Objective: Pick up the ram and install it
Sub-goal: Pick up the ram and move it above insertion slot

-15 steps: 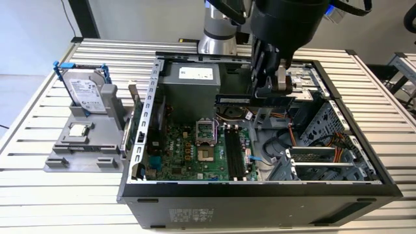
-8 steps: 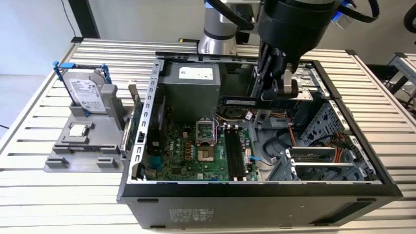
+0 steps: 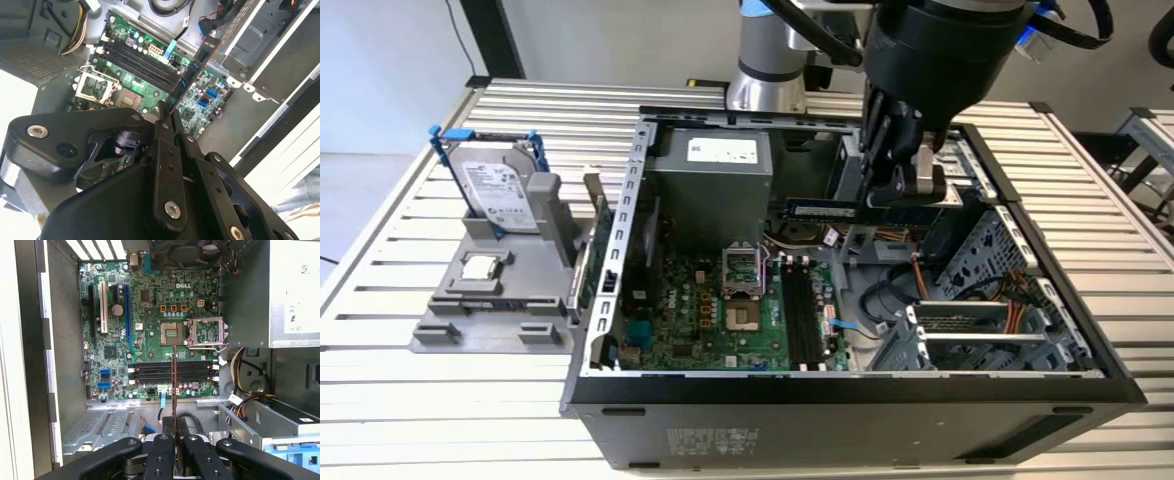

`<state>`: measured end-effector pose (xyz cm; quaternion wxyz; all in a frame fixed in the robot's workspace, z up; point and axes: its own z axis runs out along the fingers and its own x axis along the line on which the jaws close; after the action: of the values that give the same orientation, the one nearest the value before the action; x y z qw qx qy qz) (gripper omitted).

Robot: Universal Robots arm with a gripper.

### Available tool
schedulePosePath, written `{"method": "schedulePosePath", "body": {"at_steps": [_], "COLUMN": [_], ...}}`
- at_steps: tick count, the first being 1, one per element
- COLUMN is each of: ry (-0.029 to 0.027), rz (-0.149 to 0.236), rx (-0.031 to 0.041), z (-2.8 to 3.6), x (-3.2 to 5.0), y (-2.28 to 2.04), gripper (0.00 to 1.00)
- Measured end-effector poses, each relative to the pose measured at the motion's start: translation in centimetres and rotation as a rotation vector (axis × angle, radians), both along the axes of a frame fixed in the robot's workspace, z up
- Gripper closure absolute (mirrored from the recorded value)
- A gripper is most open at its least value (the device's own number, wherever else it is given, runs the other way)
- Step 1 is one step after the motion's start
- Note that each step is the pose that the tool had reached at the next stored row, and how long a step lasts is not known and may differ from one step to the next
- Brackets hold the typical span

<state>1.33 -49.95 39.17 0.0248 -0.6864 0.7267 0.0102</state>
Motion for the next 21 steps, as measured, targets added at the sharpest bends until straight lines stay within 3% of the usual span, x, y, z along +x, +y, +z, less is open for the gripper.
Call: {"method": "schedulePosePath", "body": {"at_steps": [11,21], "ry": [0.0000,0.0000], "rz": [-0.002,-0.152], "rx": [0.0000,0.0000], "z": [0.00,-0.01], "x": [0.10,0.10], "y": [0.00,0.00], "gripper": [1.00,1.00]}}
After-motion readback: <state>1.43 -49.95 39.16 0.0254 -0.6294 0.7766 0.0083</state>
